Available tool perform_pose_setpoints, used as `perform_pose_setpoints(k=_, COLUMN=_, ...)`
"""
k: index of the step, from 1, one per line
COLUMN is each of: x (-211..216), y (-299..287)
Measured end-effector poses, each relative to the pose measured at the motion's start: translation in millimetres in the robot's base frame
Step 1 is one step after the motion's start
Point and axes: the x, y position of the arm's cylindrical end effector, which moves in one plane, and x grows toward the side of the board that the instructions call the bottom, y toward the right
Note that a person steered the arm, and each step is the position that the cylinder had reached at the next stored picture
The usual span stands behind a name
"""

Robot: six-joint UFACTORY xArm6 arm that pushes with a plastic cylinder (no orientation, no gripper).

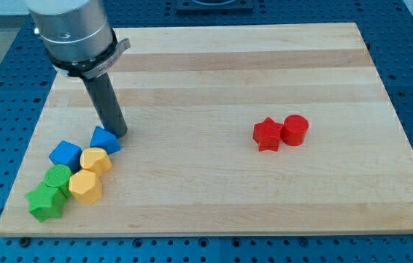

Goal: Move the arm to the top of the red circle

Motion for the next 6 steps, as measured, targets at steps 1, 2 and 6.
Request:
perform_pose_setpoints(k=1, x=6.2, y=-1.5)
perform_pose_setpoints(k=2, x=-15.3, y=14.6)
perform_pose_setpoints(k=6, x=-103.8, y=313.2)
